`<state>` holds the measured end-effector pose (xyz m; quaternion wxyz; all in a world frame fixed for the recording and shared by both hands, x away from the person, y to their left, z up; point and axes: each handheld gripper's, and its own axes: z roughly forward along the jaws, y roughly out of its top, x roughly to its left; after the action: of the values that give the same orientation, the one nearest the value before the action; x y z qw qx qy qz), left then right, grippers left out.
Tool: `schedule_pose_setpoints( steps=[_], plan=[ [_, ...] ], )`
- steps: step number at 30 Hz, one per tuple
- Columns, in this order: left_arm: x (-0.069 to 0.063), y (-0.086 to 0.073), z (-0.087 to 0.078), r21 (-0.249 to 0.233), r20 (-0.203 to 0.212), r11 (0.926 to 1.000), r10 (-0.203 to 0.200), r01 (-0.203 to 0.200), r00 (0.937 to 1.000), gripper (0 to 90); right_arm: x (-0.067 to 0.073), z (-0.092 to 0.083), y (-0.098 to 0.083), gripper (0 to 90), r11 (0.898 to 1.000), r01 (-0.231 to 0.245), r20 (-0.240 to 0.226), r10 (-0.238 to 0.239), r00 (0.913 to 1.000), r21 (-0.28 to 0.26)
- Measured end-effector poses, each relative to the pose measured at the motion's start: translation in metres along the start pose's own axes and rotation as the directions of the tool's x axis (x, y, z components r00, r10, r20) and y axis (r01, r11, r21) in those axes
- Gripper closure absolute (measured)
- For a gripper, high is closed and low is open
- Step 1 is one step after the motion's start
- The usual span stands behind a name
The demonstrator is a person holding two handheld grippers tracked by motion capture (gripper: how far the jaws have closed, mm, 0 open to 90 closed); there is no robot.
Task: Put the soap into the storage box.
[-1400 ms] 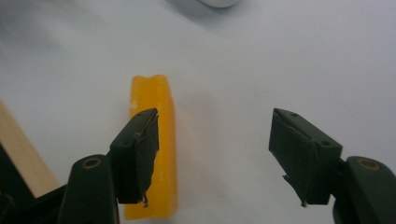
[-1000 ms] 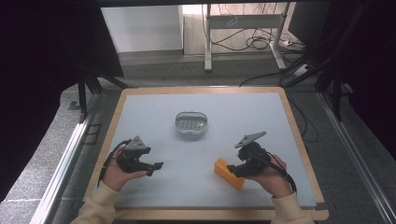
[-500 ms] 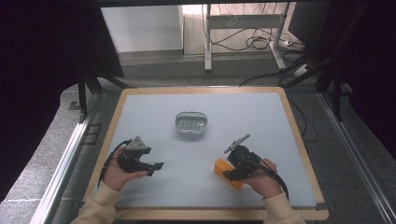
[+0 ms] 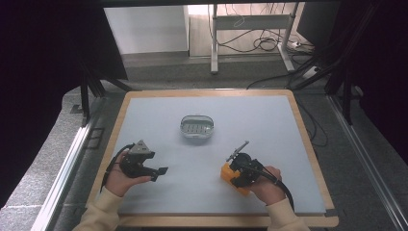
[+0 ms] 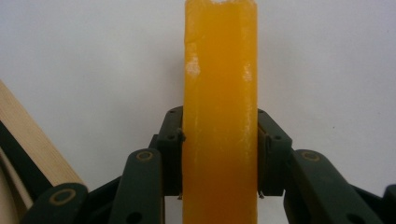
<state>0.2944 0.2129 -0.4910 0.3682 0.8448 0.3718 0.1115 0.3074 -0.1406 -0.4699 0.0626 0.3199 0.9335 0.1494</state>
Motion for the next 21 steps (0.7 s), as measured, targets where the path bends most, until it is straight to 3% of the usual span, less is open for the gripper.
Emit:
schedule_pose_setpoints(
  steps=[8,21],
  plan=[
    [0.001,0.000,0.000,-0.001,-0.001,1.0000,-0.005,0.005,1.0000,18.9,0.001,-0.001,0.001,61.6,1.000,0.014,0.006,-0.014,0.9999,-0.003],
    [0.002,-0.001,0.000,0.001,-0.002,1.0000,-0.001,0.001,1.0000,18.8,0.001,-0.012,-0.001,61.7,0.998,0.033,0.001,-0.033,0.9995,-0.056]
  ],
)
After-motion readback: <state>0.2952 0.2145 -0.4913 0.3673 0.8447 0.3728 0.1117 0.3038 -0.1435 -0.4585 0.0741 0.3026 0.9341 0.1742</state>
